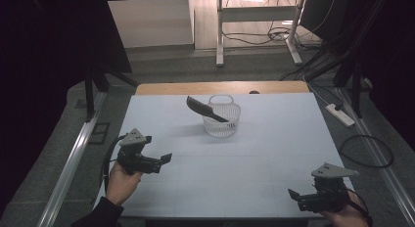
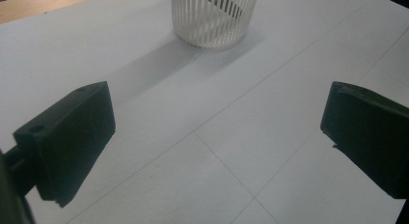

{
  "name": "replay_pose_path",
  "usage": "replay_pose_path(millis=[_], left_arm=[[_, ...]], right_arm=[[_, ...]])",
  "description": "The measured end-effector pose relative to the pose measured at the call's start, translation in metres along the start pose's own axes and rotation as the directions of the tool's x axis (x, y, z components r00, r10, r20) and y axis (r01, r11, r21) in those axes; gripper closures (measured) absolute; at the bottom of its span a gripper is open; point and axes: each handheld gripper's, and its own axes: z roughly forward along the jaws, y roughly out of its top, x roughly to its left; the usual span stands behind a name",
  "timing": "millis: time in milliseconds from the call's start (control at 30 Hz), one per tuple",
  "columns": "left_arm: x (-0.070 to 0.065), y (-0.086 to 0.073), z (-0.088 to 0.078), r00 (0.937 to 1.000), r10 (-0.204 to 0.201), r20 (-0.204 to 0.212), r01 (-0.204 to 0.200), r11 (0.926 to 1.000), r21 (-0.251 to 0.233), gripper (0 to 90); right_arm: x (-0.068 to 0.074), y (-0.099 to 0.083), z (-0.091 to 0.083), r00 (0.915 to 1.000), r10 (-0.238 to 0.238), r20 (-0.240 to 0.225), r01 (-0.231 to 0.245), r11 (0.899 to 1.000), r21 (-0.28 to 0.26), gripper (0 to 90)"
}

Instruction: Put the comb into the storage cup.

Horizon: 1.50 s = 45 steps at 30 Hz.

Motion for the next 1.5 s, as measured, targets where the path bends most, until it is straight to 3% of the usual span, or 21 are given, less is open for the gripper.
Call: replay_pose_path(millis=[1500], left_arm=[[-0.005, -0.034, -0.046, 0.9965, -0.066, -0.051, 0.065, 0.9974, -0.031, 0.0]], right_arm=[[0.000, 0.000, 0.000, 1.0000, 0.006, 0.003, -0.006, 1.000, 0.001, 0.0]])
